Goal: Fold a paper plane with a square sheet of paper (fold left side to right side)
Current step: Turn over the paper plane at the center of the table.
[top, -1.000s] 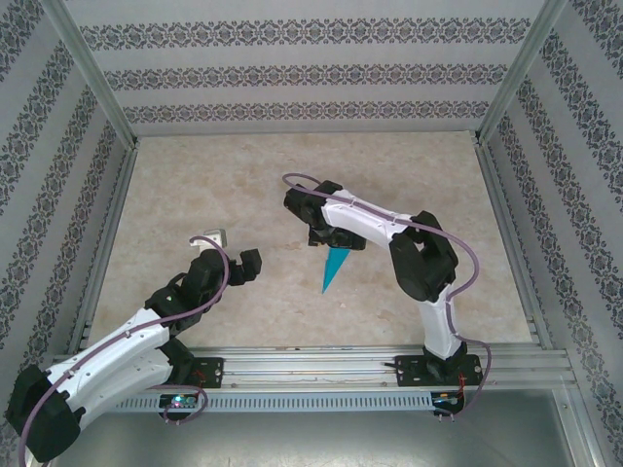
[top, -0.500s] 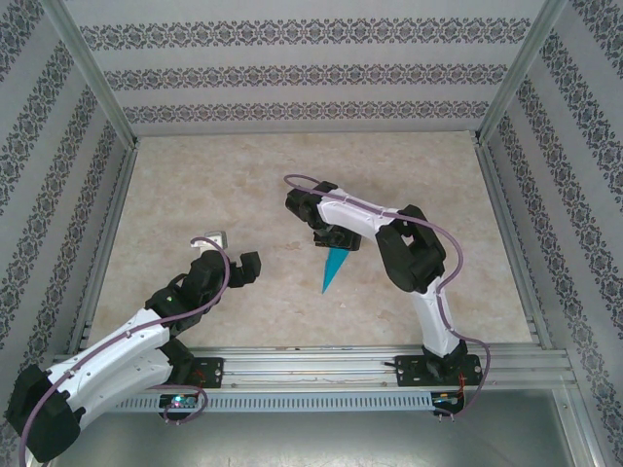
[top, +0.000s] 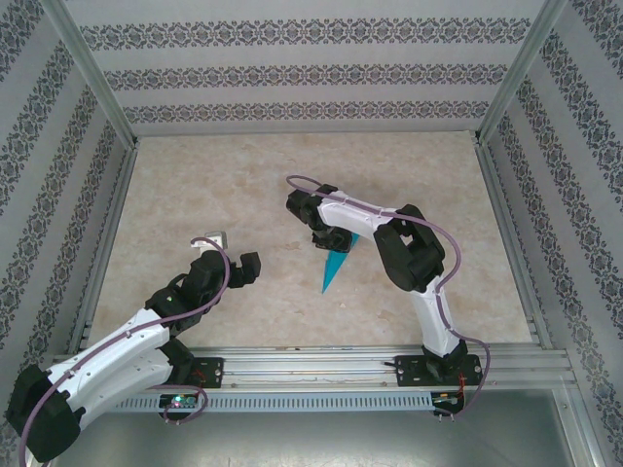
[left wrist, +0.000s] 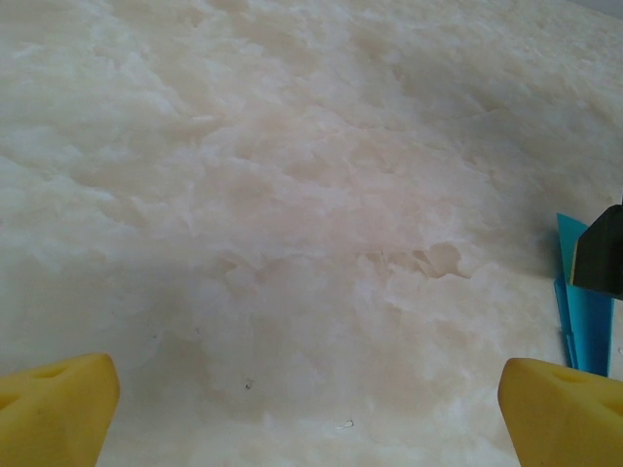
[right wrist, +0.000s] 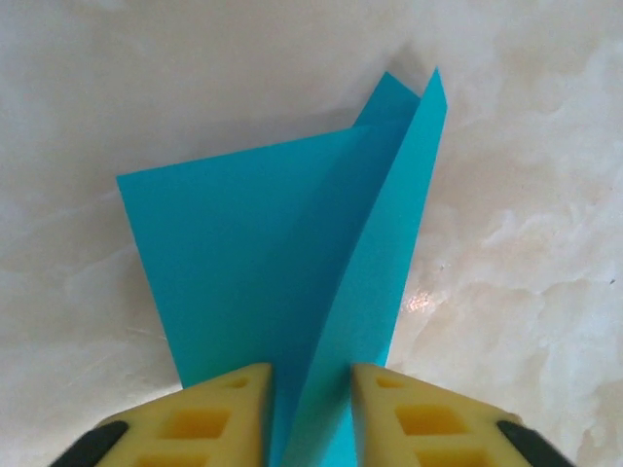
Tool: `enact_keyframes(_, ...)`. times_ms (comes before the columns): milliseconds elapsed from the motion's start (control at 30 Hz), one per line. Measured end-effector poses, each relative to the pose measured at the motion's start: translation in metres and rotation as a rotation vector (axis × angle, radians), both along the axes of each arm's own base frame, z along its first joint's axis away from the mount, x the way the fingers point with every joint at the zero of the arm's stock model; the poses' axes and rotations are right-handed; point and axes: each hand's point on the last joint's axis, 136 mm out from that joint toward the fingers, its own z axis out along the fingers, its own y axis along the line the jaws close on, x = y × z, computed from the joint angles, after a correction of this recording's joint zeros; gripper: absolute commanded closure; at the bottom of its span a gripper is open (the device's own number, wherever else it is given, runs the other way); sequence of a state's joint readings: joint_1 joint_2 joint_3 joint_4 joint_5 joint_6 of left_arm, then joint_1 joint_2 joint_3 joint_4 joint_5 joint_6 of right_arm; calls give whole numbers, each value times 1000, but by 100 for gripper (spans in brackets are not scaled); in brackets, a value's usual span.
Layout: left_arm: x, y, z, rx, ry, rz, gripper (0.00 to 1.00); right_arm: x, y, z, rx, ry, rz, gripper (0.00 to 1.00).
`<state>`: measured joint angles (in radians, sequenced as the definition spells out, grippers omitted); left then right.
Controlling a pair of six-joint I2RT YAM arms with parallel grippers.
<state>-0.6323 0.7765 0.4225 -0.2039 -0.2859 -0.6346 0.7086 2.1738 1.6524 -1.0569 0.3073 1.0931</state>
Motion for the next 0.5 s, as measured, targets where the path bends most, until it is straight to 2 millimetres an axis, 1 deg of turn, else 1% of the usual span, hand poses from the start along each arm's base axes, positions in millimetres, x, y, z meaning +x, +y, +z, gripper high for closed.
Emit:
enact_keyframes(100,-1,1,-1,4,5,0,0,-4,-3,-3,-4,6,-6,87)
enact_keyframes(133,-1,1,-2,7,9,0,0,-5,-4,-2,-5,8,-5,91)
enact_keyframes(200,-2,2,-4,12,16,0,0,-8,-6,2,-1,2,-8,95)
enact_keyframes(300,-3,3,-5,17,22,1,0,-9,-7,20,23,-31,-5,98)
enact_keyframes(367,-4,3,-5,19,25,1,0,-9,-7,35,44,-66,-2,100)
enact_keyframes(500,-4,6,-1,21,19,7,0,-12,-6,68,93,-141,29,100)
